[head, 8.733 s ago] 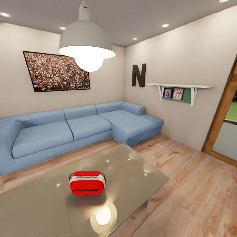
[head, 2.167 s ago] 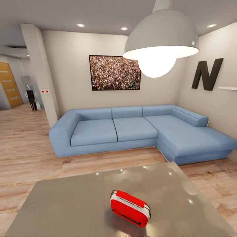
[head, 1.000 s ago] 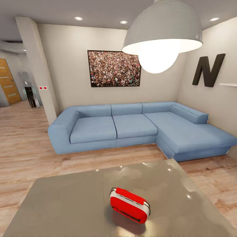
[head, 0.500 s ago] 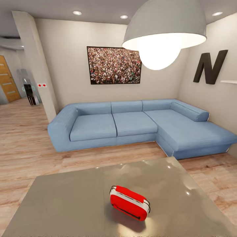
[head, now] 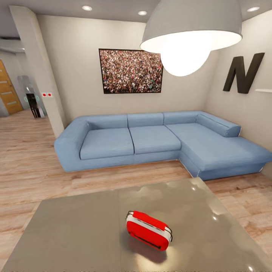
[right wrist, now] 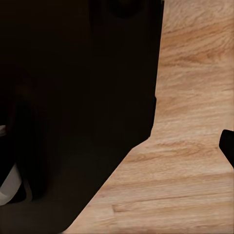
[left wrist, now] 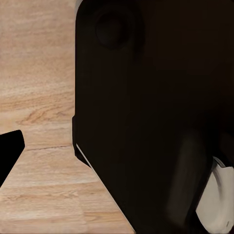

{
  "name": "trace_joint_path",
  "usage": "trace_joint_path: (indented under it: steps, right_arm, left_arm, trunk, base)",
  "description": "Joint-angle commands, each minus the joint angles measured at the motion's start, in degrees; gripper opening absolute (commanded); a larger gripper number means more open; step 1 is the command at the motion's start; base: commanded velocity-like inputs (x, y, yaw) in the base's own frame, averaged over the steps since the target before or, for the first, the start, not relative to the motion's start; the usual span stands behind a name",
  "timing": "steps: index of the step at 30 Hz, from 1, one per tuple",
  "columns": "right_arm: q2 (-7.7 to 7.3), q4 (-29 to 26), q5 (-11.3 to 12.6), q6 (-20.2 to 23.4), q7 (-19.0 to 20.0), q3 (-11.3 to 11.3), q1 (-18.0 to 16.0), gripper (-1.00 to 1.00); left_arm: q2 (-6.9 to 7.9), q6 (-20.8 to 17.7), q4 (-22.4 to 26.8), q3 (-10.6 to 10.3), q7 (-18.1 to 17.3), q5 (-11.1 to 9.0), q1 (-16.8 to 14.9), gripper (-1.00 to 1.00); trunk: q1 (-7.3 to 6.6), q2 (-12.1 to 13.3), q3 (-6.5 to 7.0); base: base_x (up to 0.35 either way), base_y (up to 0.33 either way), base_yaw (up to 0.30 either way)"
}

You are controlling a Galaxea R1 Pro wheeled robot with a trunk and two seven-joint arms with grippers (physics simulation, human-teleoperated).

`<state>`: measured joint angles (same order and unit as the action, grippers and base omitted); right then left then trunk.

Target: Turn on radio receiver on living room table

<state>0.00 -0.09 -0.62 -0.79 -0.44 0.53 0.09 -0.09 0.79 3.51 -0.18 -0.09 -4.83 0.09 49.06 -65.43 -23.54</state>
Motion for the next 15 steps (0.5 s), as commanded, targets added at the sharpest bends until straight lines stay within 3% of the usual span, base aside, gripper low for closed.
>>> trace_joint_path:
  steps: [1,15]
  right_arm:
    - [0.0,0.0,0.0,0.0,0.0,0.0,0.0,1.0]
    - [0.0,0.0,0.0,0.0,0.0,0.0,0.0,1.0]
  left_arm:
    - [0.0,0.0,0.0,0.0,0.0,0.0,0.0,1.0]
    - [-0.08,0.0,0.0,0.0,0.0,0.0,0.0,1.0]
  trunk:
    - [0.0,0.0,-0.09]
    - [0.0,0.0,-1.37]
  base:
    - [0.0,0.0,0.0]
    - [0.0,0.0,0.0]
